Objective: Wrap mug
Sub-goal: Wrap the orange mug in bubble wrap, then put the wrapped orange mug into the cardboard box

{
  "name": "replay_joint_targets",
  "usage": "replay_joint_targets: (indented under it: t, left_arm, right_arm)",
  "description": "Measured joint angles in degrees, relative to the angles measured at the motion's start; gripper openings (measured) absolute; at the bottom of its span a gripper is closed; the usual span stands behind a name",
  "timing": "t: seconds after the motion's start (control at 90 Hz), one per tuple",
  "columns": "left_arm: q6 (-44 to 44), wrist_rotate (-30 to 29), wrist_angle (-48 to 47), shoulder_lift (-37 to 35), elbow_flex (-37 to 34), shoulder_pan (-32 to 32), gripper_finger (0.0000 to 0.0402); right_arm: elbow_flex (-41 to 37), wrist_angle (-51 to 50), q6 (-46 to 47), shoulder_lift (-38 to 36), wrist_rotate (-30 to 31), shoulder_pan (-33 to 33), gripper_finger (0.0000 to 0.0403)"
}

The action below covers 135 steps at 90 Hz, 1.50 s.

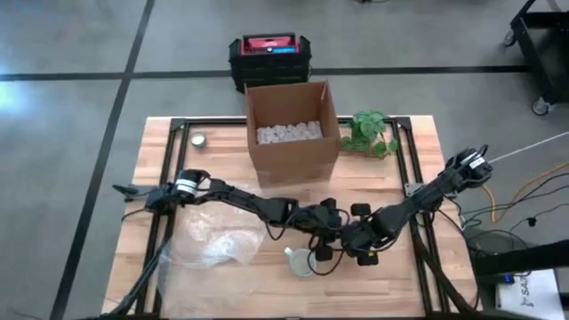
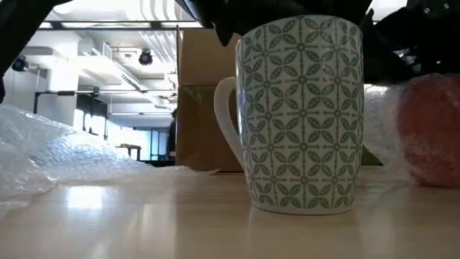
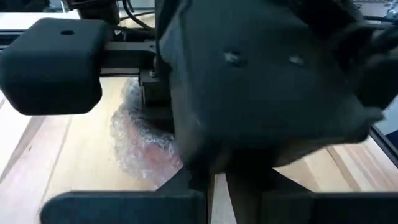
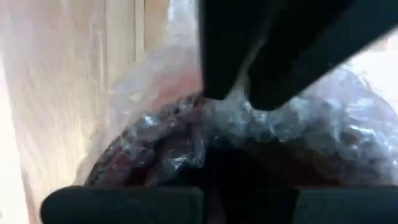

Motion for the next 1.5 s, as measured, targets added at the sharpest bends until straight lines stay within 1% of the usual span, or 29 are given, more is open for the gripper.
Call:
replay_joint_targets:
  t: [0.189,0.344,0.411,0.467,0.511,0.6,0.711,0.811,0.956,1.089,1.2,1.233,1.356,1.433,1.5]
  left_arm:
    - [0.0,0.0,0.0,0.0,0.0,0.1,0.0021]
    - [0.0,-0.1,0.0,0.0,0.0,0.1,0.0021]
    - [0.0,-0.1,0.0,0.0,0.0,0.1,0.0021]
    - [0.0,0.0,-0.1,0.0,0.0,0.1,0.0021]
    - [0.0,-0.1,-0.2,0.0,0.0,0.1,0.0021]
    - [0.0,-0.1,-0.2,0.0,0.0,0.1,0.0021]
    - [0.0,-0.1,-0.2,0.0,0.0,0.1,0.0021]
    - [0.0,-0.1,-0.2,0.0,0.0,0.1,0.0021]
    - [0.0,-0.2,-0.1,0.0,0.0,0.1,0.0021]
    - [0.0,-0.2,-0.4,0.0,0.0,0.1,0.0021]
    - [0.0,-0.2,-0.6,0.0,0.0,0.1,0.0021]
    - [0.2,-0.3,0.0,-0.1,0.2,0.1,0.0021]
    - [0.0,-0.1,-0.7,-0.2,0.1,0.1,0.0021]
    - [0.0,-0.1,-0.6,-0.1,0.0,0.1,0.0021]
    - [0.0,-0.1,-0.5,-0.1,0.0,0.1,0.0021]
  right_arm:
    - [8.0,-9.0,0.0,-4.2,-0.3,0.0,0.0007]
    - [9.9,-9.0,2.0,-8.7,0.6,0.0,0.0007]
    - [8.7,-8.9,4.6,-9.7,3.3,0.0,0.0007]
    - [7.0,-7.5,5.1,-10.0,3.9,0.0,0.0007]
    - [5.1,-5.1,5.0,-10.0,3.5,0.0,0.0007]
    - [0.5,1.4,4.7,-9.5,0.8,0.0,0.0007]
    - [-4.4,6.9,5.1,-7.1,-0.4,-0.2,0.0007]
    - [-6.7,8.9,5.2,-4.6,-0.1,-0.8,0.0007]
    - [-7.2,9.5,4.5,-2.8,-0.2,-2.1,0.0006]
    - [-4.5,6.6,3.6,-3.5,-0.8,-2.6,0.0007]
    - [1.1,0.0,3.8,-6.2,-0.5,-2.2,0.0007]
    - [2.7,-2.5,4.5,-7.2,-1.6,-1.9,0.0007]
    - [7.6,-7.3,7.1,-10.3,-2.5,-0.6,0.0007]
    - [8.7,-8.0,7.9,-12.2,-2.6,0.0,0.0009]
    - [8.8,-7.6,7.7,-13.1,-2.6,0.9,0.0019]
